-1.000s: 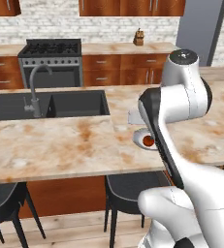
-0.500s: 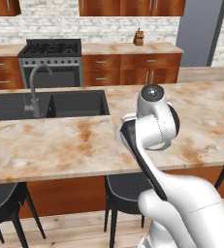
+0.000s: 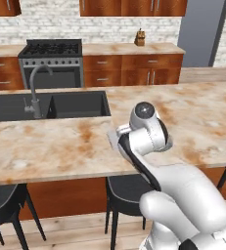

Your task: Retrieve the tupperware and aluminum foil from the cabinet and place them on the dining counter near the plate with tomato and lemon wedge to prepare for storing leftovers.

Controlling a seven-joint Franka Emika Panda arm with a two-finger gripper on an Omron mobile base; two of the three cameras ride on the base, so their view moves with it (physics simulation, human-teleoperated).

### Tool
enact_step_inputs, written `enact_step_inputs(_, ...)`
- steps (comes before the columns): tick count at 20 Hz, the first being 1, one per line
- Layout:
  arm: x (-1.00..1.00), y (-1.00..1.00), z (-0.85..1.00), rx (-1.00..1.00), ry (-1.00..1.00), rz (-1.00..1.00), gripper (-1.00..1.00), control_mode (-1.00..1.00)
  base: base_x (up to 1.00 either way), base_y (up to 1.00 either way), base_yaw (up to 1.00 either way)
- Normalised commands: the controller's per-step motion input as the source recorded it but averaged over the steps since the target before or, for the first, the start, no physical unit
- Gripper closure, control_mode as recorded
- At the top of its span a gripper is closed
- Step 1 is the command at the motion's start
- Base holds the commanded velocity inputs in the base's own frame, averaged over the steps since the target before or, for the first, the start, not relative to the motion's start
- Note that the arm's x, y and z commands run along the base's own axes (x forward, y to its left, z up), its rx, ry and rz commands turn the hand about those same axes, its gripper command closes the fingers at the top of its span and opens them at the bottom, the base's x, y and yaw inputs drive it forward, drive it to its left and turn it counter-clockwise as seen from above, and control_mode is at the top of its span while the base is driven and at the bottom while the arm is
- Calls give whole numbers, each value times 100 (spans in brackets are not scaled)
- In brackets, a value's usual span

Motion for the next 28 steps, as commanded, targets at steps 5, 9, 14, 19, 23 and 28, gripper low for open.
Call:
enact_step_inputs(5,58,0,-53,-2,0,-6,100,-100,0,0,0)
enact_step_inputs(9,57,0,-53,-1,0,-4,100,-100,0,0,0)
enact_step_inputs(14,51,0,-52,0,0,-2,100,-100,0,0,0)
enact_step_inputs(19,52,0,-50,0,0,-1,100,-100,0,0,0)
enact_step_inputs(23,57,0,-46,0,0,-2,-100,-100,0,0,0)
enact_step_inputs(28,20,0,-2,0,0,-4,-100,-100,0,0,0)
